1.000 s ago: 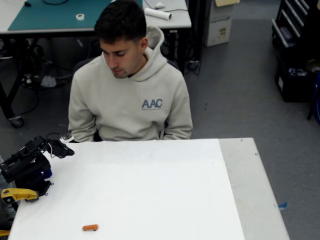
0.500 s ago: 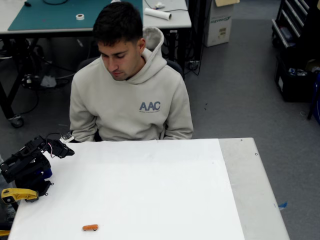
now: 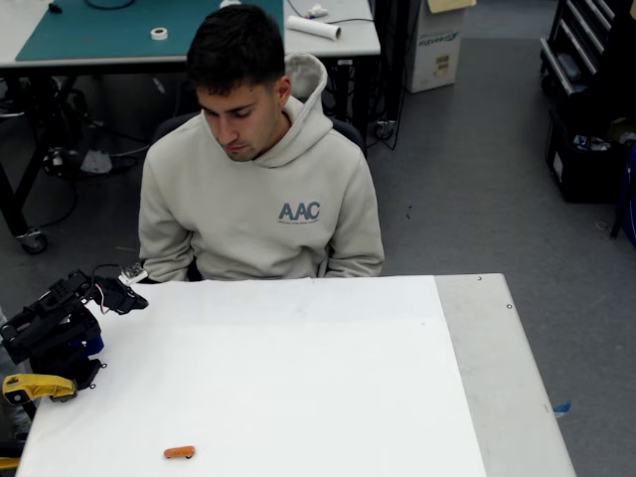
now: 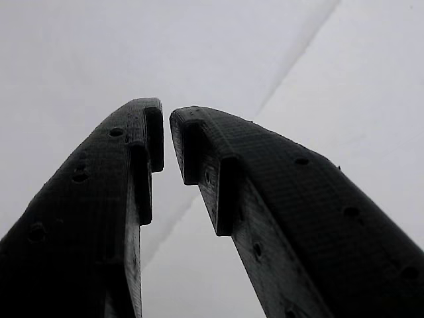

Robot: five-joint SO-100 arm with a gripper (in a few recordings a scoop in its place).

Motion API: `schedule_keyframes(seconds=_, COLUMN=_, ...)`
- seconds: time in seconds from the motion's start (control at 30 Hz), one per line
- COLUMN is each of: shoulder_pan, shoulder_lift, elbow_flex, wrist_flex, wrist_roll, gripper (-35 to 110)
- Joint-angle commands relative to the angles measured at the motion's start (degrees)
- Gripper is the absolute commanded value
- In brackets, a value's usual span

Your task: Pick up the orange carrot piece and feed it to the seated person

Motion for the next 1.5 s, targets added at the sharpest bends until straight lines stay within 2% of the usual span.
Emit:
schedule_keyframes(seconds=0.0, shoulder_pan=0.00, shoulder_lift=0.97, elbow_flex=-1.32, wrist_flex=-0.09, wrist_roll=0.97, gripper=-2)
schedule_keyframes(seconds=1.1, shoulder_pan=1.76, shoulder_lift=-0.62, elbow_flex=-2.81, wrist_flex=-0.70, wrist_roll=0.26, gripper=-2)
schedule_keyframes(seconds=1.47, shoulder_pan=11.43, shoulder_lift=-25.31, elbow_flex=-21.97, wrist_flex=-14.77, wrist_roll=0.18, gripper=-2)
